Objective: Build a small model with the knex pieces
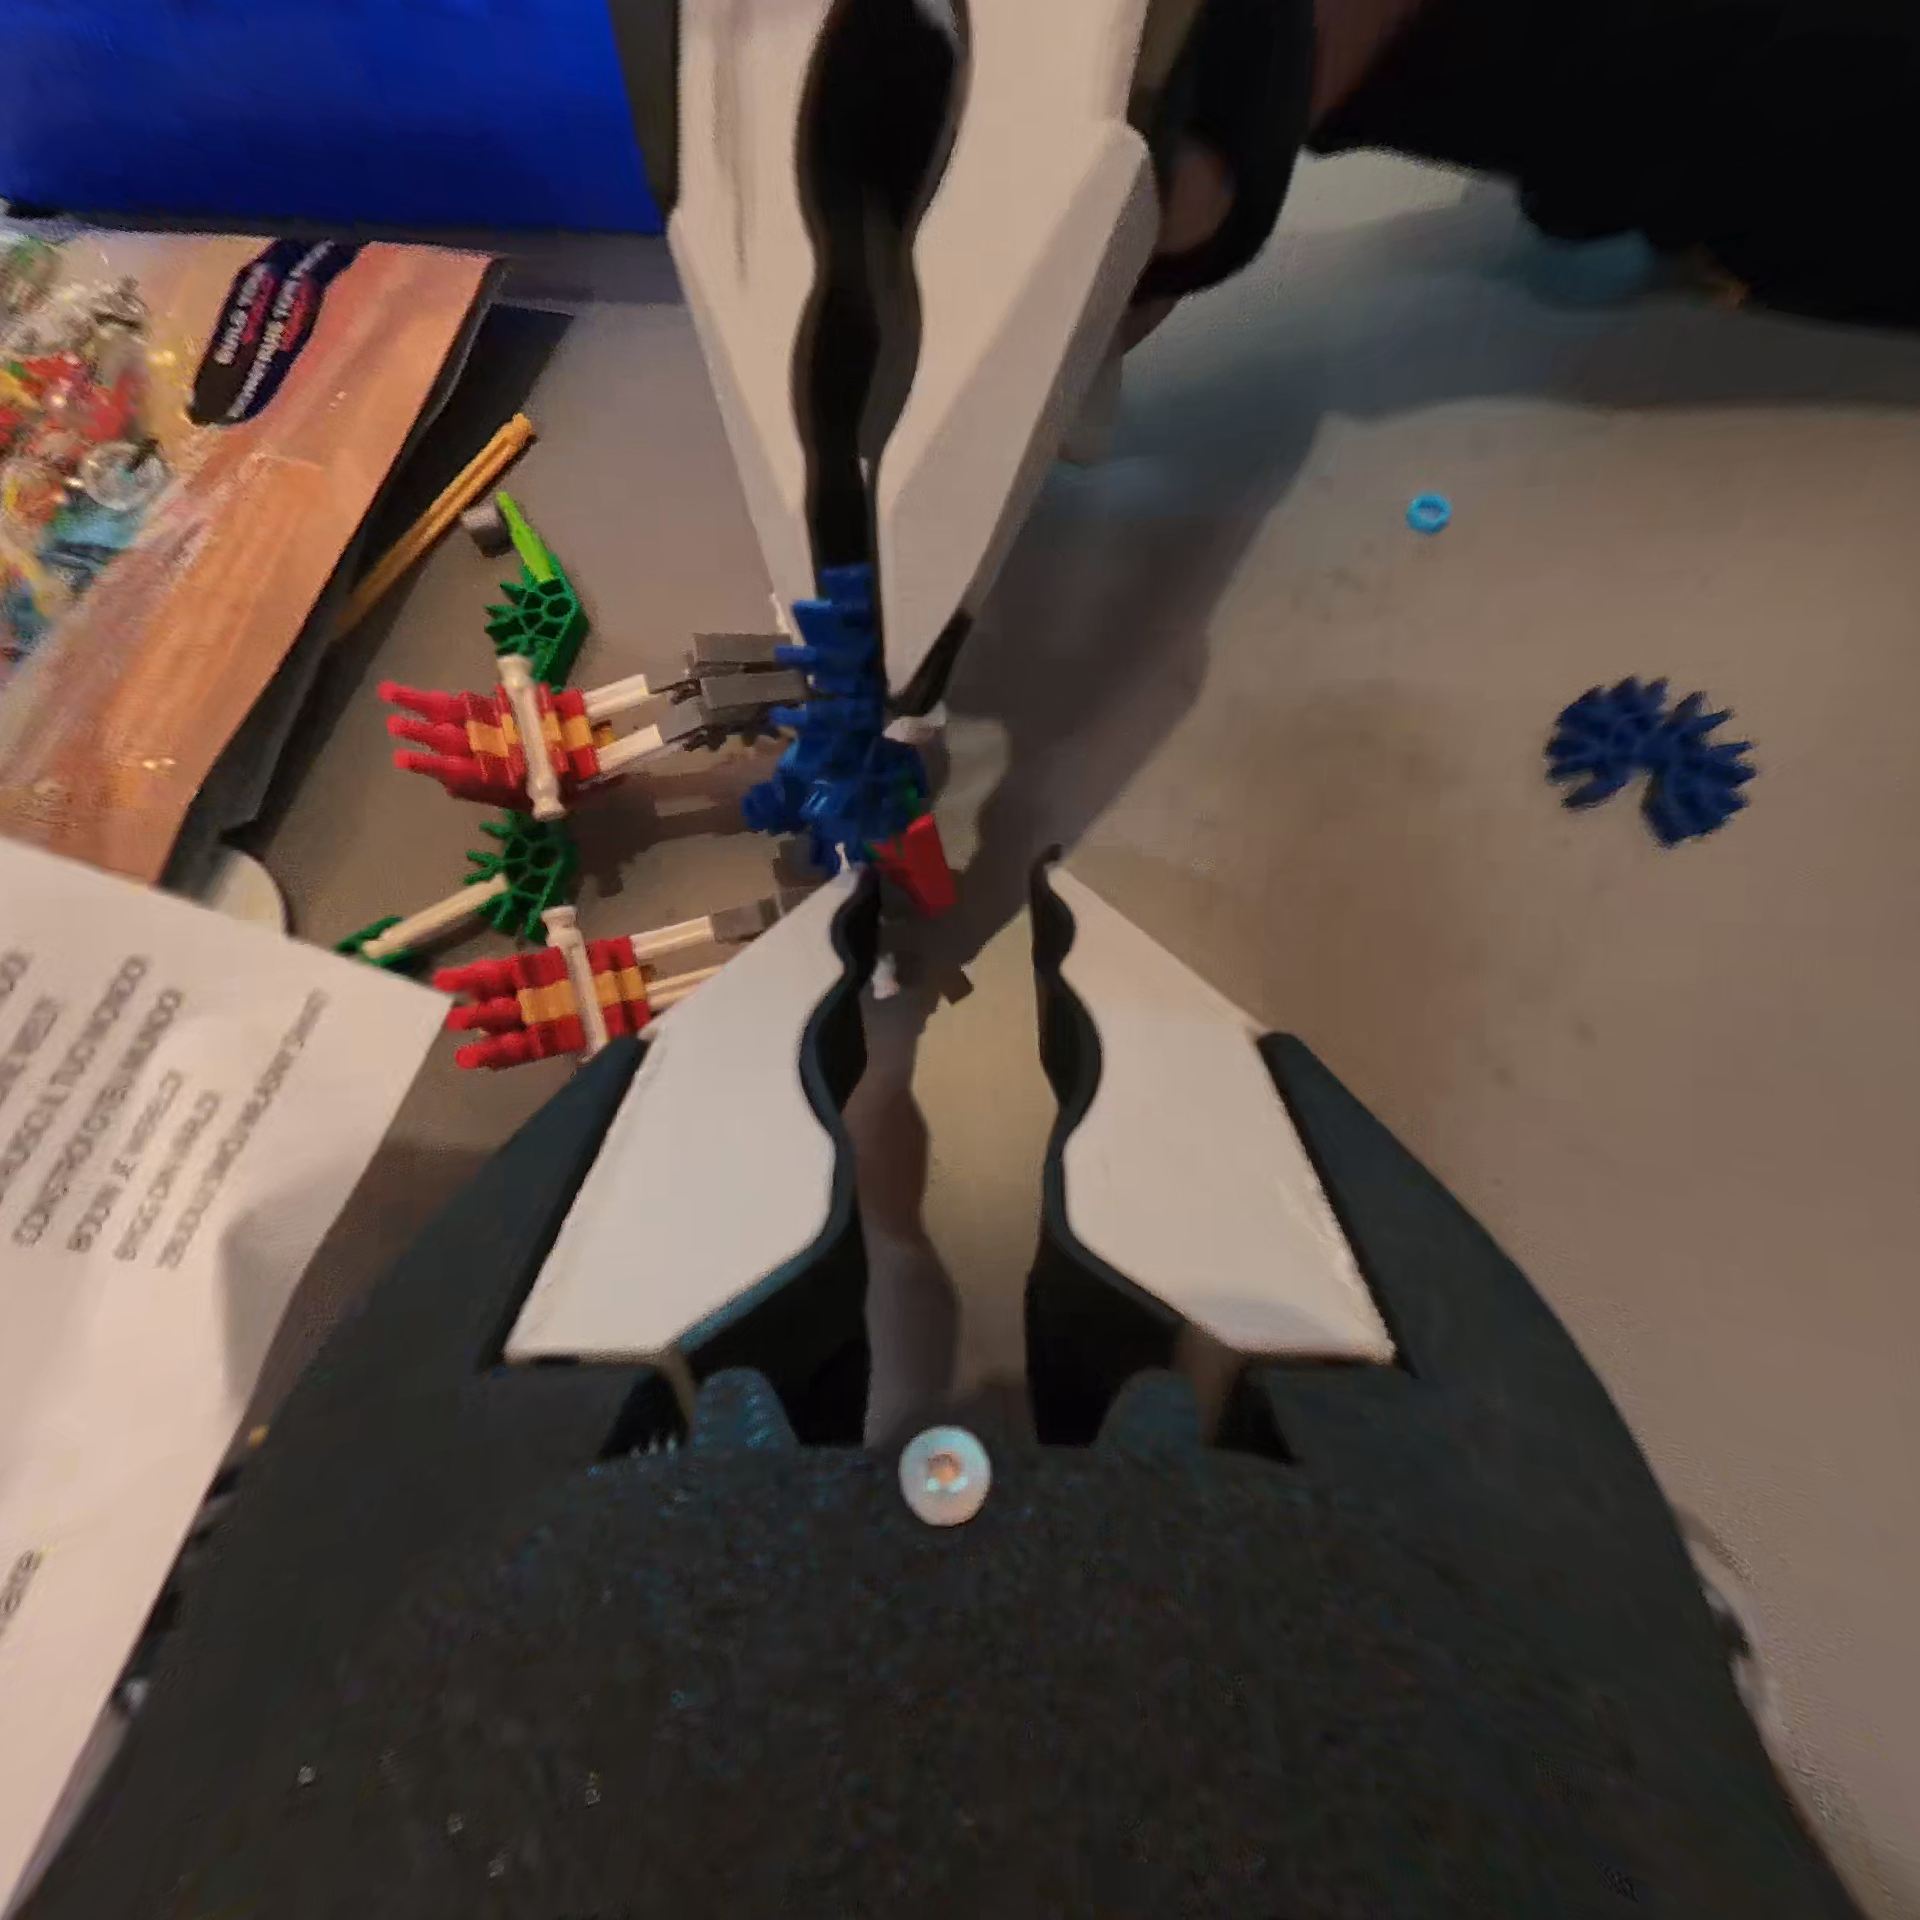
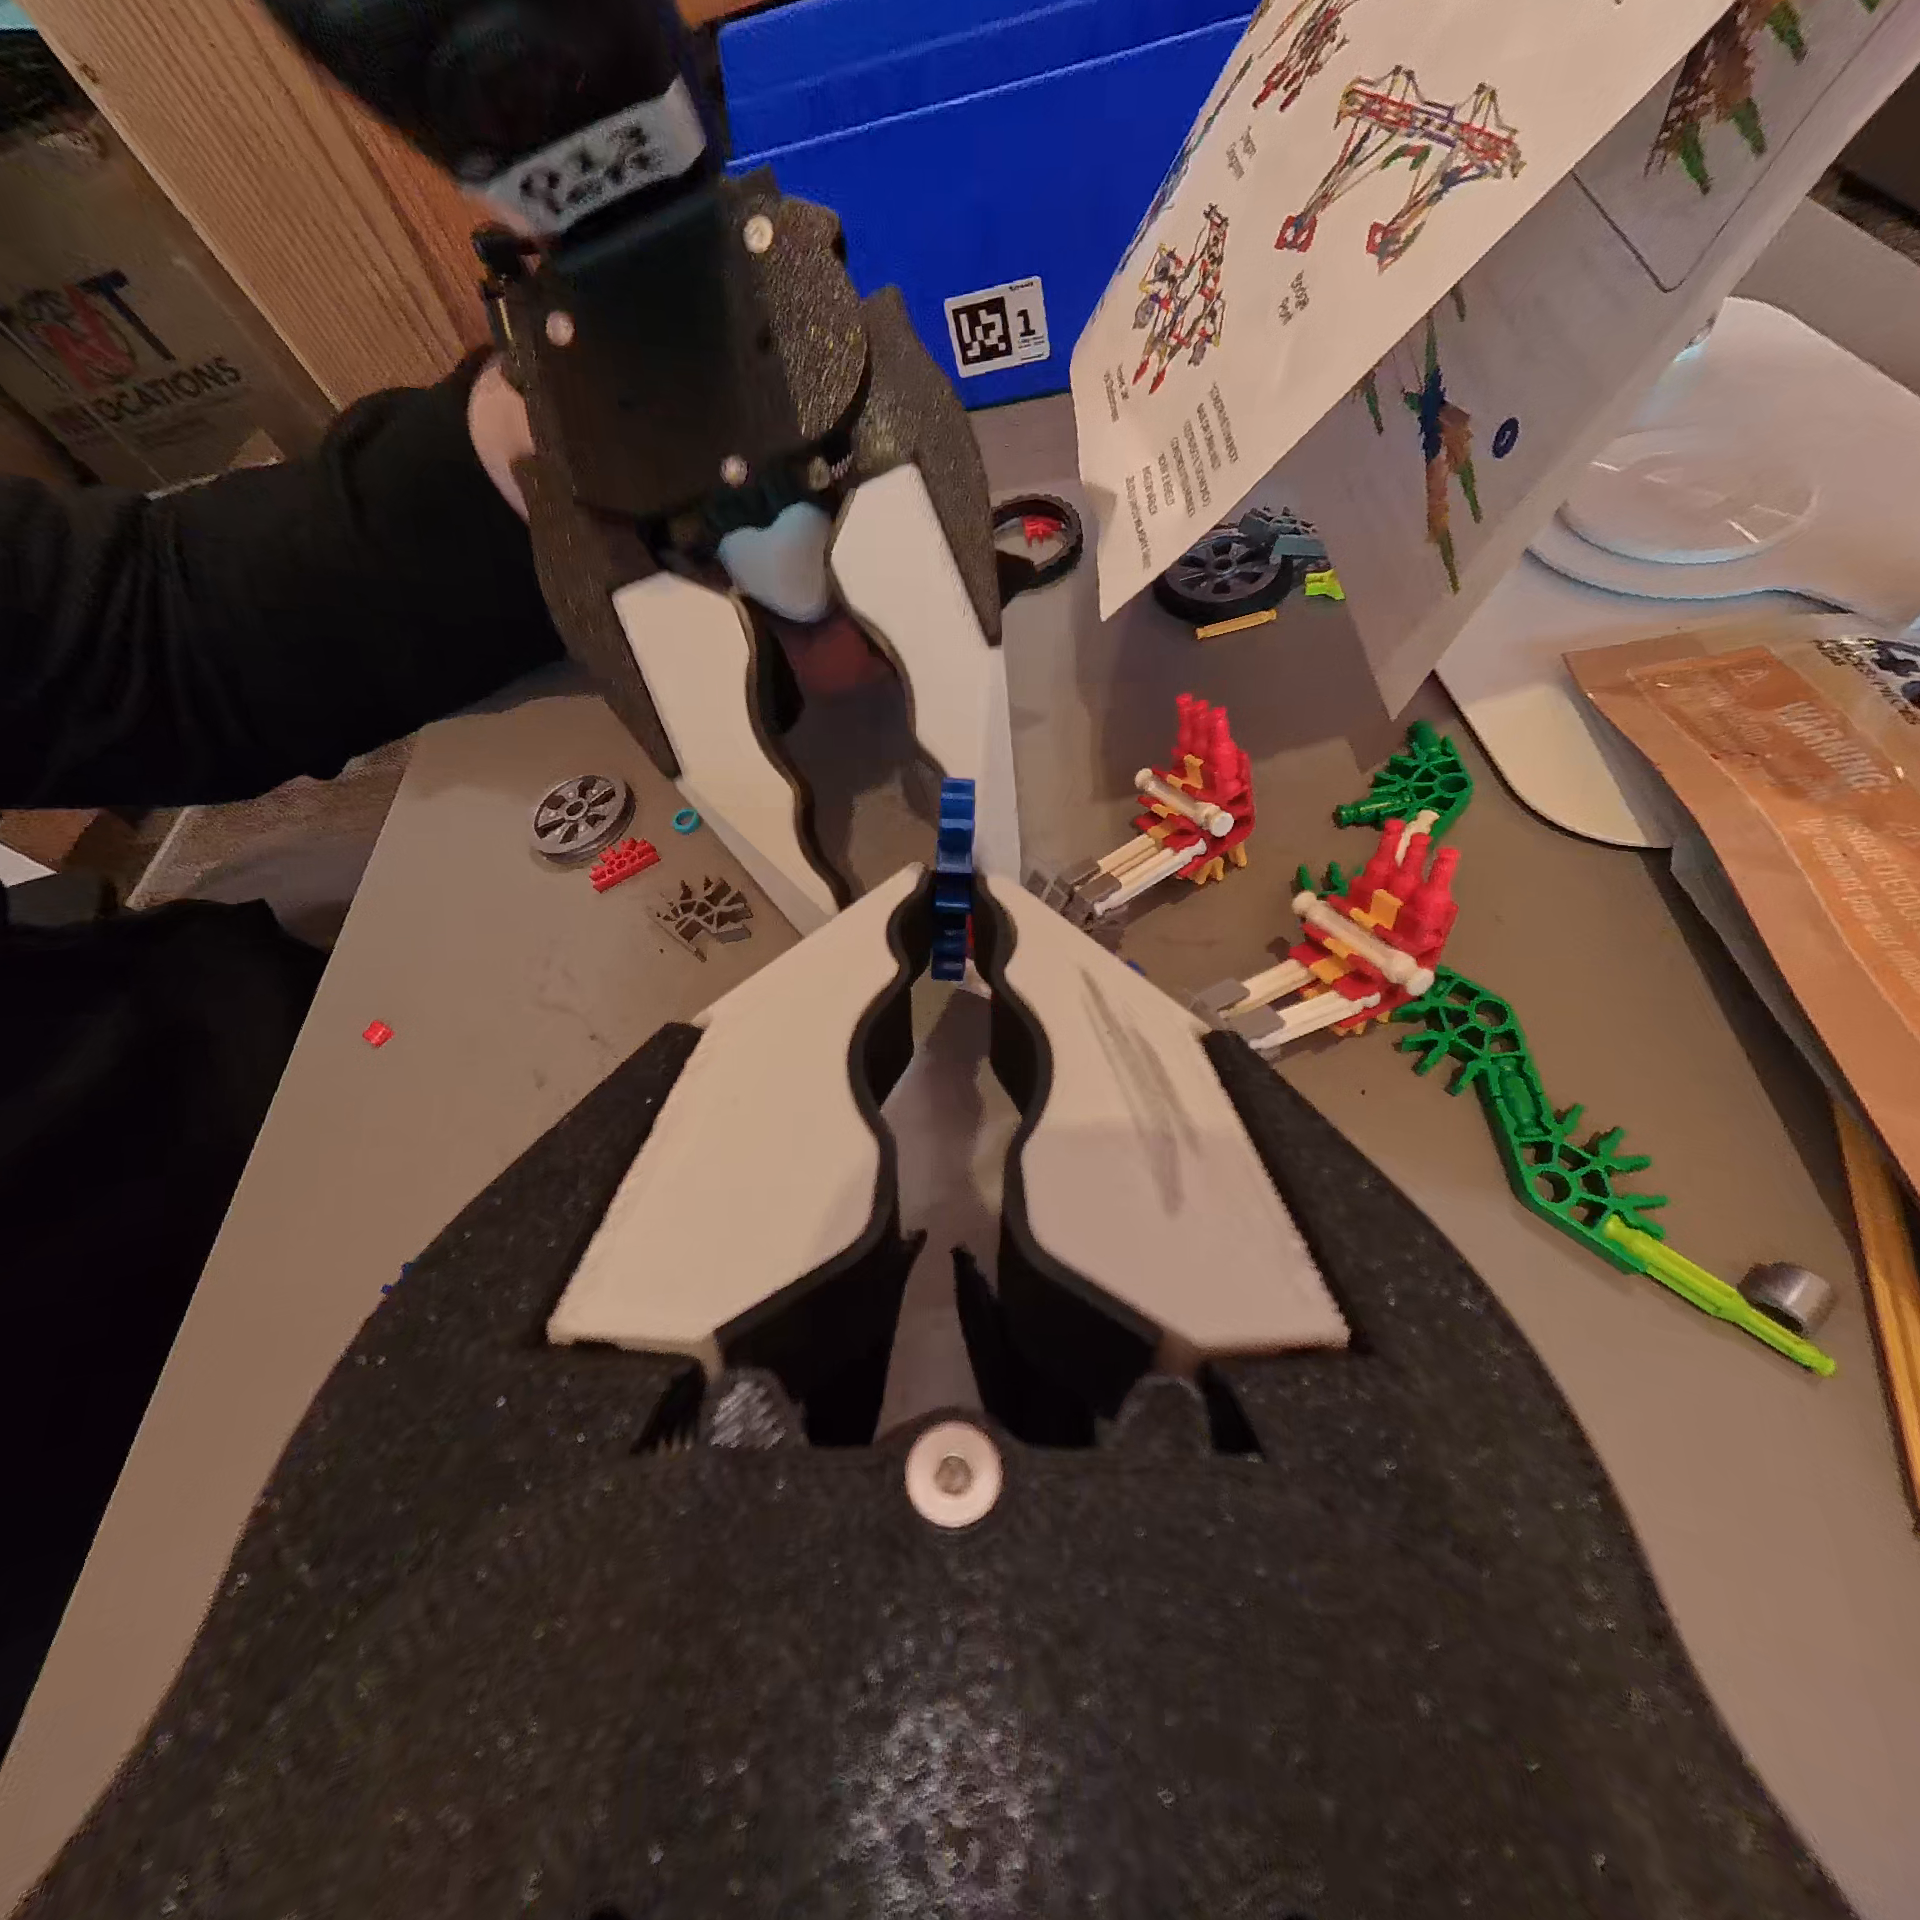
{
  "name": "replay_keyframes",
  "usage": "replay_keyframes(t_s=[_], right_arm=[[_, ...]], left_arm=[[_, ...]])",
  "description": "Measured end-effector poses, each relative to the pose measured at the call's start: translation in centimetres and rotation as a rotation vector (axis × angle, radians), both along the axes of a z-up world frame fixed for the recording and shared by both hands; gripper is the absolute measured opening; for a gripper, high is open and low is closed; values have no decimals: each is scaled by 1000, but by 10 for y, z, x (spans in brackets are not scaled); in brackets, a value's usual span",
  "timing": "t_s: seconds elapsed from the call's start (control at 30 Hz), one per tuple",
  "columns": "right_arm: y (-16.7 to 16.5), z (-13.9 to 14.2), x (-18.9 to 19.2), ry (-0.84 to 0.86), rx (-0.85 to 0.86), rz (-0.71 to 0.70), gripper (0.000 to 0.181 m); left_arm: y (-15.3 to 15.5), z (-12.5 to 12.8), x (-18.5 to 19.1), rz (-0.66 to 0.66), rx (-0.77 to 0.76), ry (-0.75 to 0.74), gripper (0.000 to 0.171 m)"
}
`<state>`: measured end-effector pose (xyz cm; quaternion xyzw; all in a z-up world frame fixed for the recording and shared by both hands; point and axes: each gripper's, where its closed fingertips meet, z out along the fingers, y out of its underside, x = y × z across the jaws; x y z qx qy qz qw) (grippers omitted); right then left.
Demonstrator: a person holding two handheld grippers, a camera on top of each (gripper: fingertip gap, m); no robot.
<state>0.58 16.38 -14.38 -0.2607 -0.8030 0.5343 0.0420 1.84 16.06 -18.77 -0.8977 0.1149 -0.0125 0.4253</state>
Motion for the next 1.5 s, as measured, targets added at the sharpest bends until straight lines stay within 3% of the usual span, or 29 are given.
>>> replay_keyframes(t_s=[0.07,0.17,0.5,0.73,0.83,1.1,1.5], right_arm=[[1,0,-1,-29,-19,-10,5],[0,1,-2,-69,-49,-16,5],[-2,1,-7,-283,-209,-71,5],[-6,-1,-3,-204,-112,-47,17],[-8,0,0,-176,-94,-21,8],[-8,2,1,-234,-160,-18,6],[-10,0,3,-276,-216,1,7]], left_arm=[[4,-5,-6,34,10,102,13],[6,-6,-8,45,40,202,8],[5,-6,-15,35,29,548,8],[3,-7,-13,7,14,567,7],[4,-7,-11,-11,13,583,7],[3,-5,-8,-35,28,563,7],[-1,-6,-18,-58,-26,802,7]])
